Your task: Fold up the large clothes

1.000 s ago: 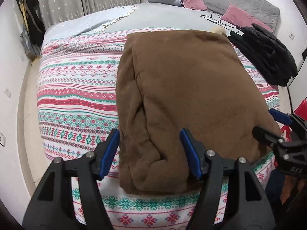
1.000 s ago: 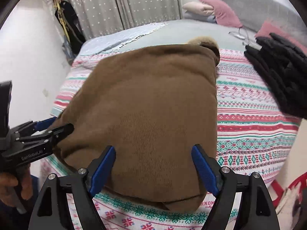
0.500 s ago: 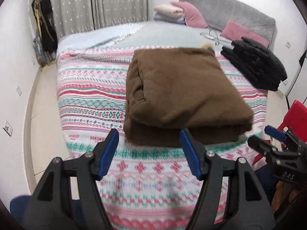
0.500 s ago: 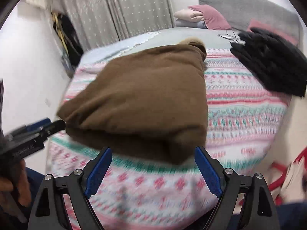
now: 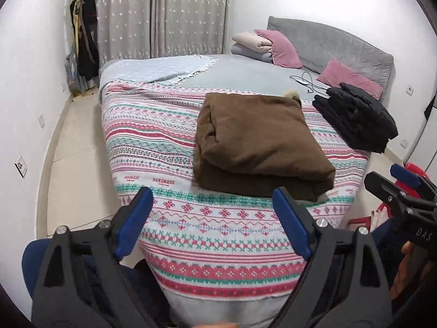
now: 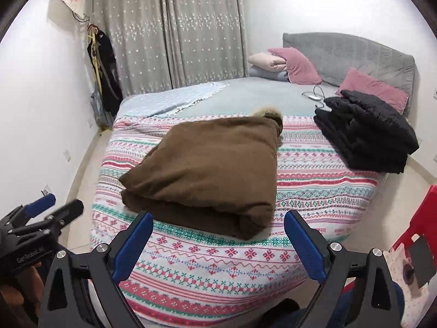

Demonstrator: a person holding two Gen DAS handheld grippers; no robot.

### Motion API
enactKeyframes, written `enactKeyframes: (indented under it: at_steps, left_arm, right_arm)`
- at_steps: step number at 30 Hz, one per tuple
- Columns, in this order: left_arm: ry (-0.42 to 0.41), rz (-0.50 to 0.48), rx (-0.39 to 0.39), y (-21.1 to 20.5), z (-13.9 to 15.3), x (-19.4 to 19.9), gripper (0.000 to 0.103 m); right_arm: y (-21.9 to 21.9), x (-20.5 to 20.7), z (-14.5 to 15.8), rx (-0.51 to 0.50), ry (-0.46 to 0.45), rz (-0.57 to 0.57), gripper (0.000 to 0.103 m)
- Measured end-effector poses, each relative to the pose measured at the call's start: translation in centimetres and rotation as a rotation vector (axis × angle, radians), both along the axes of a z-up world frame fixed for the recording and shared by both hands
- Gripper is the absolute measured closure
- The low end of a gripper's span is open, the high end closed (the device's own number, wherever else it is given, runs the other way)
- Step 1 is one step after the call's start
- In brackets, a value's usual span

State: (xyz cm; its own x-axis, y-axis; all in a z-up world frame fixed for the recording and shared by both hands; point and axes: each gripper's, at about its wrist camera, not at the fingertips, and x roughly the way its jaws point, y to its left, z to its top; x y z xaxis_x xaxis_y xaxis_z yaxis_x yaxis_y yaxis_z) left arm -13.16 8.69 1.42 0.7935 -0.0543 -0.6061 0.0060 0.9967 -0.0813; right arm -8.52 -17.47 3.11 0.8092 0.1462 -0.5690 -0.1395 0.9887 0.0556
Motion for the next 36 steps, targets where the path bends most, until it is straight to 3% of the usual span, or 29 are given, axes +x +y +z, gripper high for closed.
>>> enactKeyframes:
  at_steps: [3, 9, 19, 25, 32, 36]
  left_arm:
    - [-0.020, 0.001, 0.017, -0.4, 0.6, -0.4, 0.000]
    - [0.001, 0.015, 0.041, -1.5, 1.2, -0.5, 0.000]
    - [-0.014, 0.052, 0.066, -1.8, 1.3, -0.1, 0.000]
    - [-0.008, 0.064, 0.117, -2.0, 0.9, 0.6, 0.000]
    - [0.000, 0.063, 0.108, -2.2, 0.5, 1.0, 0.000]
    - [0.025, 0.056, 0.055, -1.9, 0.2, 1.3, 0.000]
  right_arm:
    - [0.6, -1.6, 0.9, -0.030, -0.041, 0.004, 0.002]
    - [0.3, -2.5, 1.7, -0.010, -0.049, -0.016, 0.000]
    - [-0.6, -1.1, 0.1, 0.022, 0.052, -0.075, 0.000]
    - [-0.4, -0.8, 0.0, 0.034, 0.062, -0.105, 0.000]
    - [0.6, -0.5, 0.2, -0.022, 0.041, -0.136, 0.000]
    - [0.8, -0.2, 0.0, -0.038, 0.044, -0.155, 0.000]
